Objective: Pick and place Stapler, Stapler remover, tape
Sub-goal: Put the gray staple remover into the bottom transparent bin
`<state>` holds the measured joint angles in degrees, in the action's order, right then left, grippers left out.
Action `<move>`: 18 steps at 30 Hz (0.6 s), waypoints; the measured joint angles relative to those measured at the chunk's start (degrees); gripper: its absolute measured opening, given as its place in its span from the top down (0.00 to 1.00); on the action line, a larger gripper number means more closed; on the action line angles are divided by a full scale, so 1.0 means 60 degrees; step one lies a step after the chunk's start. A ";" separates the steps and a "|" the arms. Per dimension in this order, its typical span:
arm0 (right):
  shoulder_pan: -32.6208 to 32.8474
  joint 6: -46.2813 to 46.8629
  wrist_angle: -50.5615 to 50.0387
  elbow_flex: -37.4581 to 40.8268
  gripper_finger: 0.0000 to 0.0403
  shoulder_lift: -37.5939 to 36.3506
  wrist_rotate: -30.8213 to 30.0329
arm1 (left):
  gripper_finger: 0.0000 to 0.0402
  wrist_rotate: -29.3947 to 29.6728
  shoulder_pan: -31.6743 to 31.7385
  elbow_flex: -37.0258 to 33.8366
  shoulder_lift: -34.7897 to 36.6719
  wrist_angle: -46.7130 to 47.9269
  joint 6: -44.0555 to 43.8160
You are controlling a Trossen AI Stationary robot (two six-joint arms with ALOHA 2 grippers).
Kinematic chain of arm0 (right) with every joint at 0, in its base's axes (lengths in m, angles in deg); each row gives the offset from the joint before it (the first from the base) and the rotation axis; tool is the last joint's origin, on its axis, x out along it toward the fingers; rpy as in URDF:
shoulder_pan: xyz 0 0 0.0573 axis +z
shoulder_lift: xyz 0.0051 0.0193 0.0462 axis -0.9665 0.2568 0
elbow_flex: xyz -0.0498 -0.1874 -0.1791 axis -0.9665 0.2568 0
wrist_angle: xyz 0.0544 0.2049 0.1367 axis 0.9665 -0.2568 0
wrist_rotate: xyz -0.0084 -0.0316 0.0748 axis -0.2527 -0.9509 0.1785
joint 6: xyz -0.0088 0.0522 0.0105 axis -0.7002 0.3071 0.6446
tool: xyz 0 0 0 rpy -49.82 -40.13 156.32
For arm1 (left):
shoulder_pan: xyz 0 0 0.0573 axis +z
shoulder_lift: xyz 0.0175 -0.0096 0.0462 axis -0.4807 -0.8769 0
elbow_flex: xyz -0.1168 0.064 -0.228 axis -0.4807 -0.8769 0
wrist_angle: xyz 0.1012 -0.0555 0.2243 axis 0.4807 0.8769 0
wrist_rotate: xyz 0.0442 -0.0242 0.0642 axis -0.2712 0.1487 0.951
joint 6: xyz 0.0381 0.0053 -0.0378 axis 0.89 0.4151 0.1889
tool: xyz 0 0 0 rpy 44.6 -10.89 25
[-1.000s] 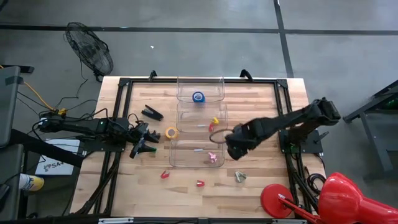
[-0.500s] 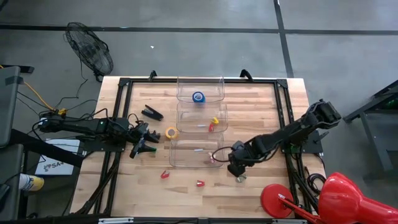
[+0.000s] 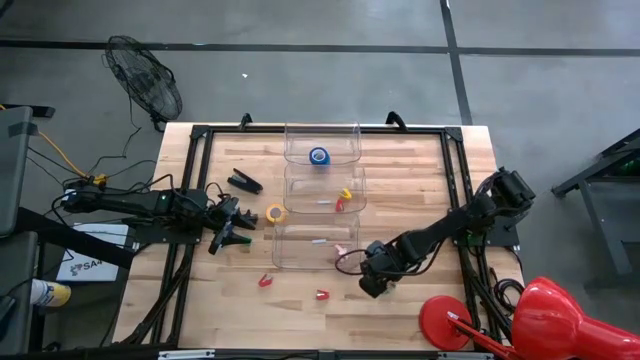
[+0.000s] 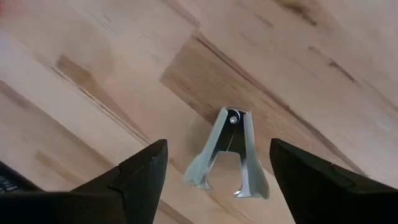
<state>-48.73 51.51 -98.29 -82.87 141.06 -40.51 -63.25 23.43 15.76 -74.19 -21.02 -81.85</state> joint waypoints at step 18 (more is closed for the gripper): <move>0.0256 0.0248 0.0060 0.0000 0.35 0.0686 0.0453 | 0.42 0.0000 0.0003 0.0000 -0.0003 -0.0003 0.0000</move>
<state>-47.20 53.01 -97.93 -82.87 145.17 -37.79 -63.25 23.45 15.76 -74.21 -21.04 -81.85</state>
